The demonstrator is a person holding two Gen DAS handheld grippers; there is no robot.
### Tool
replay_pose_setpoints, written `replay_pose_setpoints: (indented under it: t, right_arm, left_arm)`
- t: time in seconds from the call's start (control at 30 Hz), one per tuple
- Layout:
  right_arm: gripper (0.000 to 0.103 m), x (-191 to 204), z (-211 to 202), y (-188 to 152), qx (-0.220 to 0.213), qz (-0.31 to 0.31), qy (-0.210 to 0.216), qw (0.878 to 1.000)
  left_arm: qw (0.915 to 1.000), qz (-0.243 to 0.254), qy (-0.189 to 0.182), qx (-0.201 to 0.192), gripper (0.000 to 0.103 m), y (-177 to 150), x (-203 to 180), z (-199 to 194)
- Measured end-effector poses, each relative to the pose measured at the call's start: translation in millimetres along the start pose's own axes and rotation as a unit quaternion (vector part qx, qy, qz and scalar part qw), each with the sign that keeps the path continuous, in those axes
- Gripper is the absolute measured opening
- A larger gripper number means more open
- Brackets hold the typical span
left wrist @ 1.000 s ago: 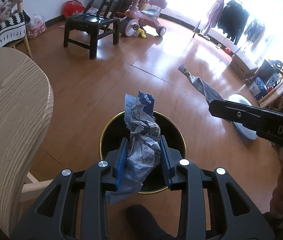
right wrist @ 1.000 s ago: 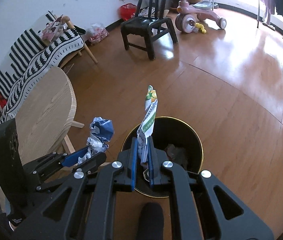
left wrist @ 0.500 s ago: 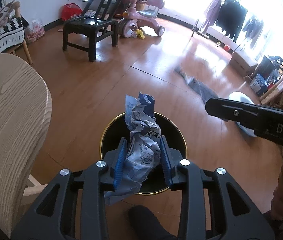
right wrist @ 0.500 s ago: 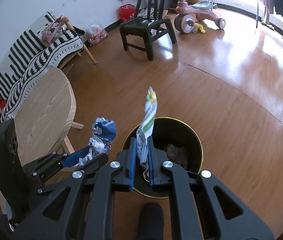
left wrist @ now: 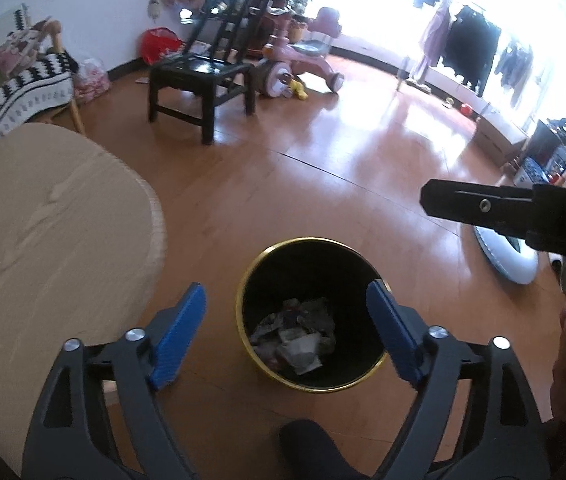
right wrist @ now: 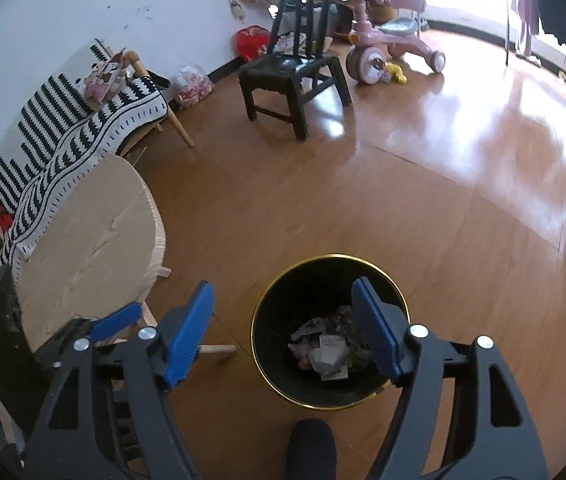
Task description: Collect trash
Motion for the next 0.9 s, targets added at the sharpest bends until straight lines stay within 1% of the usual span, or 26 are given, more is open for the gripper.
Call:
replay_pose_setpoints:
  t: [0.03,0.1,0.17,0.2,0.3,0.33,0.37,0.43,0.5,0.53,0.6,0.63,0.7,0.73,0.8,0.9]
  right_arm:
    - [0.076,5.8,0.1,2.8,-0.003,-0.004,0.002,1.0]
    - [0.079,18.6,1.7,9.8,-0.007,-0.011,0.01,1.0]
    - [0.082,35.3,3.6,16.9,-0.011,-0.023,0.018,1.0]
    - [0.085,49.1,5.2,21.6,-0.014,-0.033,0.024,0.999]
    - [0.088,90.0,9.5,33.3,-0.024,-0.063,0.039,0.997]
    - [0.089,106.8,11.4,37.6,-0.026,-0.075,0.046,0.996]
    - [0.09,120.1,12.9,41.2,-0.027,-0.083,0.051,0.995]
    - [0.09,157.4,16.9,48.7,-0.03,-0.109,0.069,0.991]
    - [0.091,194.1,19.9,54.8,-0.032,-0.133,0.086,0.987]
    - [0.091,211.1,20.9,56.5,-0.033,-0.144,0.094,0.985]
    - [0.091,248.6,22.6,59.1,-0.034,-0.168,0.11,0.979]
    - [0.091,266.1,23.6,59.9,-0.034,-0.178,0.118,0.976]
    - [0.091,311.8,25.4,59.4,-0.035,-0.206,0.137,0.968]
    - [0.092,327.9,25.7,59.6,-0.035,-0.216,0.143,0.965]
    - [0.092,374.0,27.2,55.0,-0.037,-0.249,0.159,0.955]
    - [0.093,431.0,29.2,42.2,-0.038,-0.295,0.175,0.939]
  left_arm:
    - [0.9999,-0.003,0.012,-0.007,0.089,1.9,7.8,-7.0]
    - [0.9993,-0.01,0.029,-0.023,0.093,5.3,23.3,-21.0]
    - [0.9977,-0.025,0.051,-0.038,0.094,10.7,46.6,-38.3]
    - [0.9965,-0.034,0.062,-0.043,0.095,12.9,57.9,-46.3]
    - [0.9911,-0.069,0.095,-0.063,0.096,14.0,99.3,-77.1]
    - [0.9874,-0.083,0.114,-0.071,0.096,13.6,118.8,-91.4]
    - [0.9851,-0.089,0.126,-0.076,0.096,11.9,128.9,-100.1]
    - [0.9773,-0.103,0.162,-0.09,0.096,8.1,161.1,-125.4]
    - [0.9707,-0.111,0.187,-0.101,0.096,2.0,184.0,-146.0]
    - [0.9658,-0.118,0.204,-0.109,0.096,-2.5,199.5,-160.7]
    - [0.9577,-0.13,0.227,-0.12,0.096,-11.3,224.1,-185.9]
    - [0.9515,-0.141,0.242,-0.127,0.096,-18.8,242.5,-202.9]
    - [0.9432,-0.154,0.261,-0.136,0.096,-28.3,264.4,-224.1]
    - [0.936,-0.166,0.276,-0.142,0.096,-37.7,282.5,-240.3]
    - [0.927,-0.182,0.293,-0.148,0.096,-49.5,303.1,-259.4]
    - [0.9074,-0.22,0.323,-0.154,0.096,-75.9,346.9,-292.9]
Point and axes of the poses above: each gripper's, at about its wrist camera, not at the fingertips, and z roughly the way its jaws point, x to its left, y to its top, the point moved 2 cm from there along z, roughly the way its jaws point, and after that the axes turned 15 degrees about -z, right-handed, at the moved point
